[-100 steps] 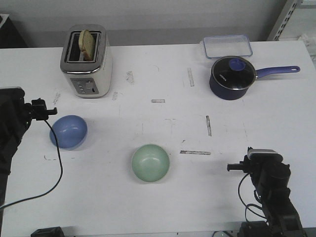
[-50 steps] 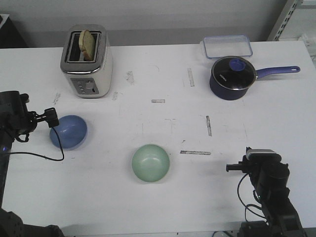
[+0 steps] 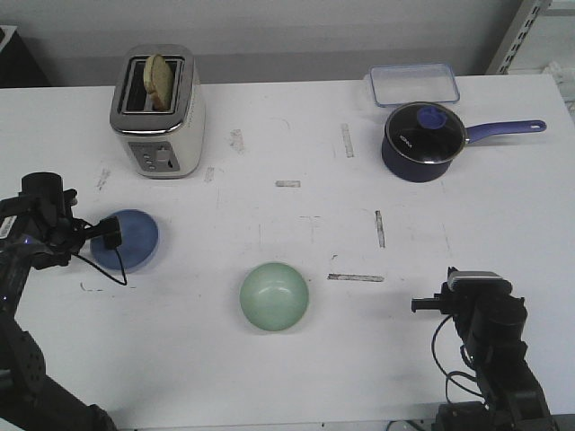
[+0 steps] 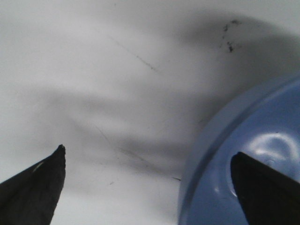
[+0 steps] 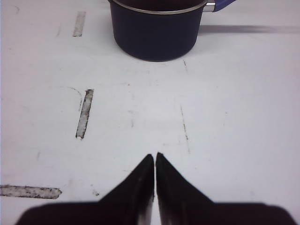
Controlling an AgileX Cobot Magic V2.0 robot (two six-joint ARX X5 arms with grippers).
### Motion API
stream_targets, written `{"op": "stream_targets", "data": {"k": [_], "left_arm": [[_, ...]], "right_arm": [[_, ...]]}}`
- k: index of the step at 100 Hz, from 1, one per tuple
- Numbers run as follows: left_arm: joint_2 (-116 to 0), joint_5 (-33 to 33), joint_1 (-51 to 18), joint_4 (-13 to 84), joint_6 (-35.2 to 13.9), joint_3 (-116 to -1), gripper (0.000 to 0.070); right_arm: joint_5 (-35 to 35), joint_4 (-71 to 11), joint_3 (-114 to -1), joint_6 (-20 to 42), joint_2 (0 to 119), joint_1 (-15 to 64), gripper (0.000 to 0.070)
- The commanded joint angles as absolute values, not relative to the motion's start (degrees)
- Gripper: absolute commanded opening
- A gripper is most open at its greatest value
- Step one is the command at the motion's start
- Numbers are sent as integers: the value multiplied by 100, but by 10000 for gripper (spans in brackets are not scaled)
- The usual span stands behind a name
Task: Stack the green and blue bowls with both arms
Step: 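Reach the left gripper to the light blue bowl rim and grasp it, then carry the blue bowl with the left gripper over the green bowl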
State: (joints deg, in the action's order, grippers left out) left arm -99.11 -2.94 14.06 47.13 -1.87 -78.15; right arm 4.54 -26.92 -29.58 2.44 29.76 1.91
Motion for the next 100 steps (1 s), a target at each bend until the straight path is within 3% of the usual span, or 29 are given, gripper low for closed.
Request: {"op": "stream_targets", "data": {"k": [1, 24, 37, 75, 100], "left_arm": [[-9998, -307, 1406, 4722, -174, -7918, 579], [-9998, -307, 1396, 4713, -178, -7918, 251], [-9998, -307, 1396, 4698, -226, -7918, 0], [-9856, -311, 1199, 4657, -370, -7946, 0], [-9144, -493, 843, 4606, -523, -7955, 0]], "right_arm": [[454, -2593, -2995, 276, 3009, 204, 0], [454, -2596, -2995, 276, 3009, 204, 0], [454, -2593, -2995, 276, 3009, 204, 0], [454, -2593, -2995, 276, 3009, 204, 0], [454, -2596, -2995, 276, 3011, 204, 0]]}}
